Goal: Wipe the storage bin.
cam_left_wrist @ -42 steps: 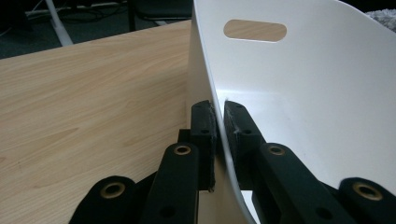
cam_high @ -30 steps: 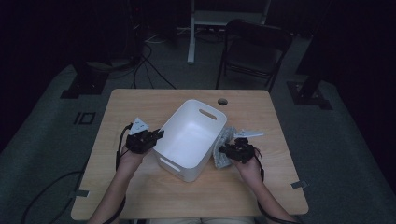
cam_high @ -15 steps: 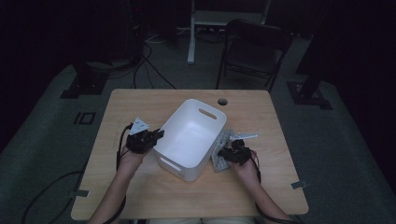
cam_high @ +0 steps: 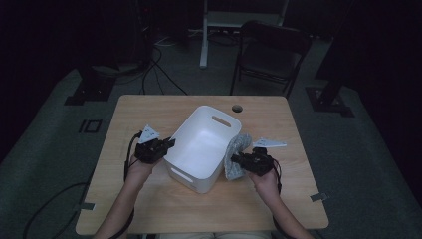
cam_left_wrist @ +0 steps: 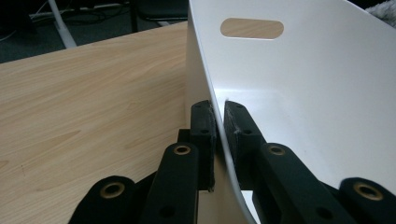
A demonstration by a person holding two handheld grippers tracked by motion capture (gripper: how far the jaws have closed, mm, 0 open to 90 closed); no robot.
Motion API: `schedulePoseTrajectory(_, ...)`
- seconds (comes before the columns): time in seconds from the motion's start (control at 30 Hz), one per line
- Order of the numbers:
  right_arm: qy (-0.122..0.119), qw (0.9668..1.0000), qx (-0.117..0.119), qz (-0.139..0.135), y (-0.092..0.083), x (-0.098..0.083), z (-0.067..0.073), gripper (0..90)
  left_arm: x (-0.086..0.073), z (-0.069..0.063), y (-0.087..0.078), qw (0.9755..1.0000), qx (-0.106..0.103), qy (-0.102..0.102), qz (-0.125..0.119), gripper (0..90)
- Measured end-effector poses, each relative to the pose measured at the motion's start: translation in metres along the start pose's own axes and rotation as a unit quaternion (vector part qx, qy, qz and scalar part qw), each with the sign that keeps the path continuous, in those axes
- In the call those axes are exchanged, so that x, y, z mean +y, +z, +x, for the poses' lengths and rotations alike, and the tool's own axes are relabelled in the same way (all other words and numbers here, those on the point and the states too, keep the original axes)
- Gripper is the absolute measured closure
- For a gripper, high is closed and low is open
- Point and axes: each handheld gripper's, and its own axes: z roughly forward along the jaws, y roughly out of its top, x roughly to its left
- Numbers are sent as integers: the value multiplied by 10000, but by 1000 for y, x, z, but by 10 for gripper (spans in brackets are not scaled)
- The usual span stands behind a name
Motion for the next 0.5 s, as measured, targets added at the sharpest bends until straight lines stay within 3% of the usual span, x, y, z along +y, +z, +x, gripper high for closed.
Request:
schedulePoseTrajectory(0.1, 39, 10000, 78, -46, 2, -3, -3, 752, 0, 0, 0, 10000, -12, -17, -1, 828)
schedulePoseTrajectory(0.2, -104, 9998, -13, 149, 9, -9, -5, 752, 0, 0, 0, 10000, -6, -12, 3, 828)
schedulePoseTrajectory(0.5, -80, 9994, -64, 336, 17, -14, -11, 750, 1, -2, 1, 10000, 33, 32, 13, 824)
